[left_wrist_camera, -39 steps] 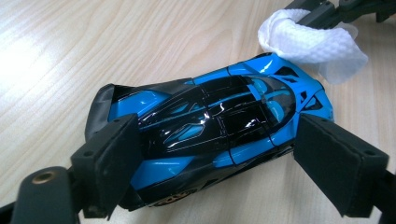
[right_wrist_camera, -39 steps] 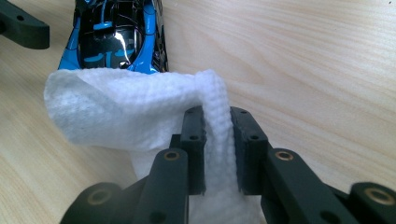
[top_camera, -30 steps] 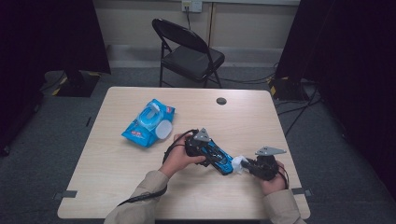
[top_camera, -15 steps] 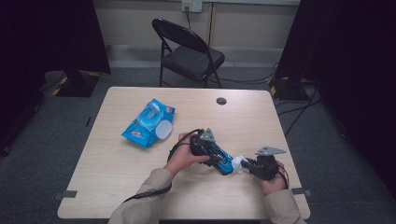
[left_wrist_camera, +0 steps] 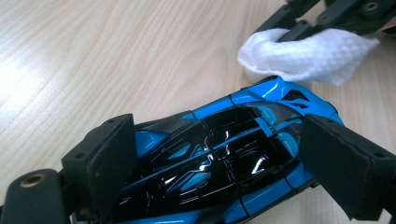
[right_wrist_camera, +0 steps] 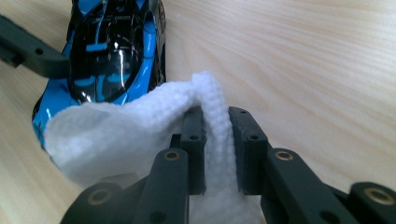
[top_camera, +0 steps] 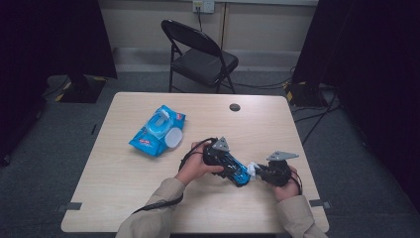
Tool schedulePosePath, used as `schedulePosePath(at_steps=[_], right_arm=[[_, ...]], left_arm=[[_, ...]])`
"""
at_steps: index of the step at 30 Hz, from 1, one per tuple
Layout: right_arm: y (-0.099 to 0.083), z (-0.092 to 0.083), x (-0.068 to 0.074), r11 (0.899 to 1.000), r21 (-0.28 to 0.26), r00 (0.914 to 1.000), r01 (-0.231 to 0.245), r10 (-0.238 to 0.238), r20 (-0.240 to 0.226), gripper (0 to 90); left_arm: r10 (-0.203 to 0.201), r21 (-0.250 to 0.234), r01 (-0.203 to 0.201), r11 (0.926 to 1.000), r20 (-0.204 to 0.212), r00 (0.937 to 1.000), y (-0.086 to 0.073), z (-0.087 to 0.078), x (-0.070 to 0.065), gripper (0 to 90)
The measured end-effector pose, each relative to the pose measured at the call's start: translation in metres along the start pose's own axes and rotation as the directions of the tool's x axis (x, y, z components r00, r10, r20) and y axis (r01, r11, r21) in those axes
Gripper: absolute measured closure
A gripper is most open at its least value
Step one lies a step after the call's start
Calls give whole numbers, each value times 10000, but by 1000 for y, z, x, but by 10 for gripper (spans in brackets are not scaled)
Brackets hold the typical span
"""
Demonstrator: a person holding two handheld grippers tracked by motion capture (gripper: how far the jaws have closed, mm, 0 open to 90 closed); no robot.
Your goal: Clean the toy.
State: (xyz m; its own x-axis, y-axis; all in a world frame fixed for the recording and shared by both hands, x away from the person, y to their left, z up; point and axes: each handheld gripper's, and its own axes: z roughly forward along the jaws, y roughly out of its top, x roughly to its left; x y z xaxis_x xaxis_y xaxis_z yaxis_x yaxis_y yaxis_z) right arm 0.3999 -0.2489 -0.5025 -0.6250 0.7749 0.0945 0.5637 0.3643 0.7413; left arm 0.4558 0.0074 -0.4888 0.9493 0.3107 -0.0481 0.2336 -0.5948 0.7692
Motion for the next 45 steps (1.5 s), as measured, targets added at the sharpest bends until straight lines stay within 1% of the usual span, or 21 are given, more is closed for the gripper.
schedulePosePath(at_steps=[2,7,11,14,19,24,25,28,29,32,33,36,37,42,45], right_arm=[[5,5,0,9999,60,9999,112,-112,-83,773],[19,18,-1,9977,294,9966,605,-587,-575,789],[30,27,0,9949,516,9938,862,-823,-746,799],[37,34,2,9941,603,9930,903,-852,-822,804],[46,45,1,9945,662,9916,815,-742,-1055,805],[54,53,3,9946,728,9919,738,-657,-1086,805],[59,58,3,9948,749,9920,692,-607,-1111,805],[62,62,4,9947,768,9921,686,-599,-1099,806],[66,66,4,9947,785,9922,658,-569,-1110,806],[69,69,4,9947,794,9922,647,-556,-1120,806],[73,73,4,9945,839,9922,628,-532,-1124,805],[78,78,4,9936,910,9921,661,-557,-1126,805],[80,79,5,9932,947,9921,676,-568,-1123,805],[82,82,4,9933,919,9912,707,-596,-1181,804],[83,84,2,9936,873,9902,723,-610,-1259,804]], left_arm=[[0,-56,0,10000,-7,10000,-1,0,0,113],[-24,-117,24,9999,1,10000,-1,0,0,113],[-9,-201,9,9998,-3,10000,-2,0,0,113],[3,-245,-3,9997,-11,10000,-3,0,0,113],[4,-310,-4,9995,4,10000,-3,1,-1,114],[2,-307,-2,9995,-10,10000,-3,1,-1,113],[-17,-328,16,9995,-18,10000,-3,1,-1,113],[-17,-308,16,9995,-37,10000,-3,0,0,113],[-9,-331,7,9995,-54,10000,-4,0,0,114],[10,-425,-14,9991,-92,10000,-4,1,0,114],[42,-438,-46,9990,-104,9999,-4,2,-1,116],[124,-449,-128,9989,-94,9999,-3,4,-2,117],[67,-370,-72,9993,-115,9999,-2,4,-3,117],[4,-548,-7,9985,-65,10000,-4,3,-1,129],[-55,-543,51,9985,-73,10000,-4,3,-2,131]])
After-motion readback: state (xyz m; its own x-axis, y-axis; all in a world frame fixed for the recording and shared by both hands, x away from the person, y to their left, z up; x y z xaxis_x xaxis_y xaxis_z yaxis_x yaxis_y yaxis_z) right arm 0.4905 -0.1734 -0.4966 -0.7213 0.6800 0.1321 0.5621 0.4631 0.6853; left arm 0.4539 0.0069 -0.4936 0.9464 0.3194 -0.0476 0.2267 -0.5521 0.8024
